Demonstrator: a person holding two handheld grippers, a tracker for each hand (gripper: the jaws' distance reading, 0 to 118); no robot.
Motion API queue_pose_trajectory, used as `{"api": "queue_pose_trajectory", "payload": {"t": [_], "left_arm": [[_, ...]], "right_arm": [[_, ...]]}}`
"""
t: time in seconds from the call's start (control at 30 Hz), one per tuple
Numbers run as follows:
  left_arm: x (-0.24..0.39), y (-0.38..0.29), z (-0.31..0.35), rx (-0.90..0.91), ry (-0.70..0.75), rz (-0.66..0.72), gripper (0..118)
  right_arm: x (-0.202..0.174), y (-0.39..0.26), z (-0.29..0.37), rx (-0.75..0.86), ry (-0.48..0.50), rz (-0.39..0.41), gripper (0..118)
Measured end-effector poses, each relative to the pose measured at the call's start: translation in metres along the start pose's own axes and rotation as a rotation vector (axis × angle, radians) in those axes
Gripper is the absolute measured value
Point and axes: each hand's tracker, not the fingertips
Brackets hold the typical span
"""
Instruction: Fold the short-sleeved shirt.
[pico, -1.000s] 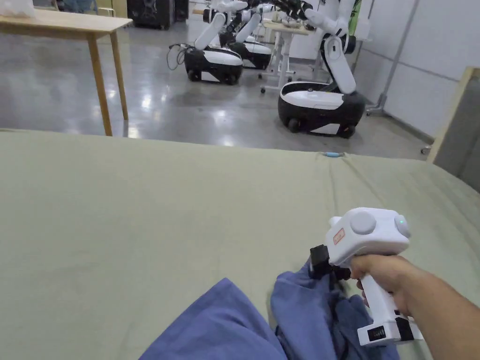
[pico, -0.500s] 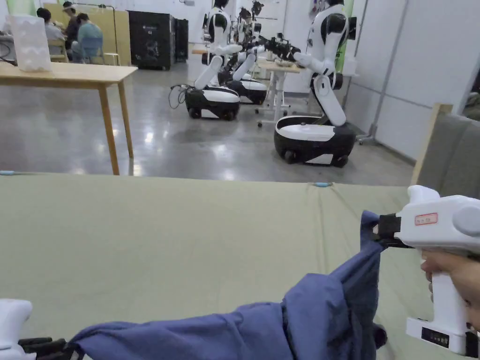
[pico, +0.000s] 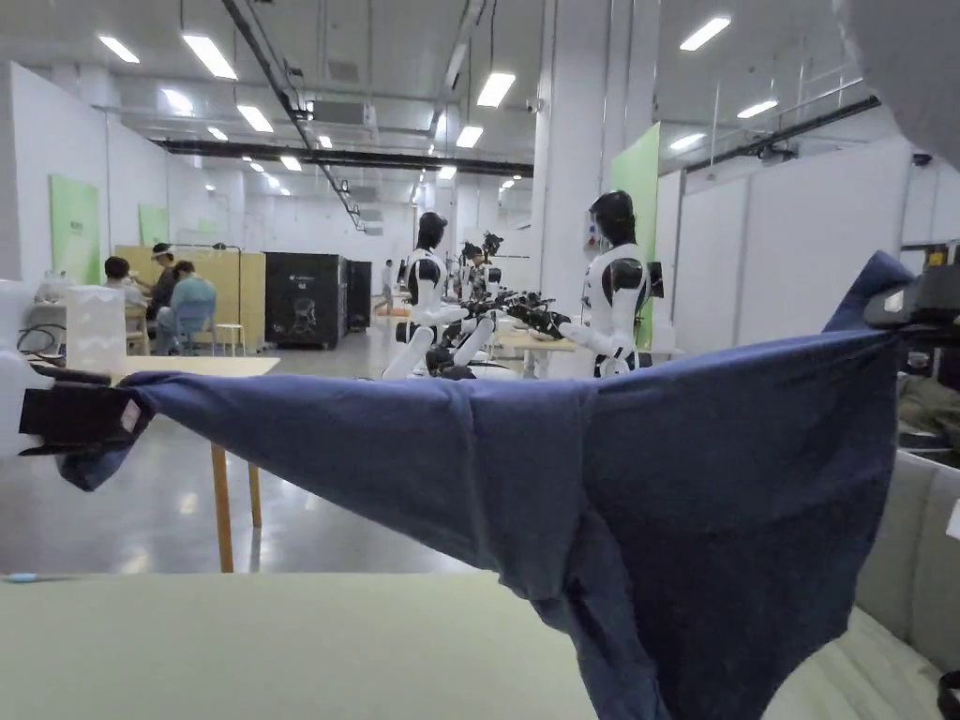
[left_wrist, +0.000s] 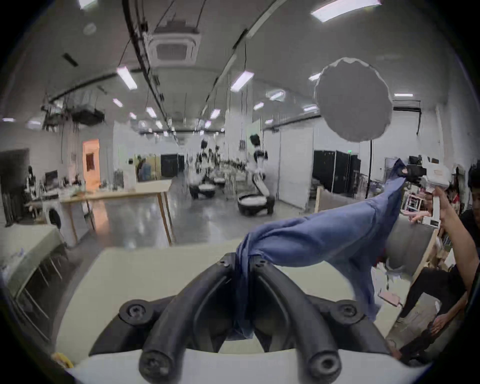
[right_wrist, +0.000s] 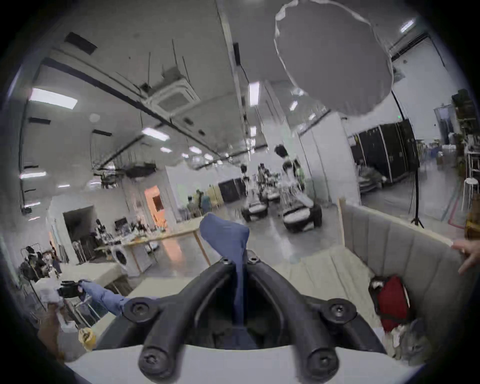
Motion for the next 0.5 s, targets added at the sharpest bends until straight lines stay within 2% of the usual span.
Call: {"api": "queue_pose_trajectory", "payload": {"t": [0.17,0.37,0.5], "left_arm": [[0.006,0.054,-0.005,0.036,0.021,-0.047,7],[-0.009,0.09,-0.018,0.078,0.053,0.008,7],[-0.022,0.107,-0.043,0.076,0.084,0.051,7]], "right_arm": [[-0.022,0.04,-0.001,0.041,-0.016,0.05,3],[-0.025,0.059,-0.029,0.062,-0.013,-0.003,3],[-0.031,0.061,-0.062,0.054,-0.03,-0.004,3]]}}
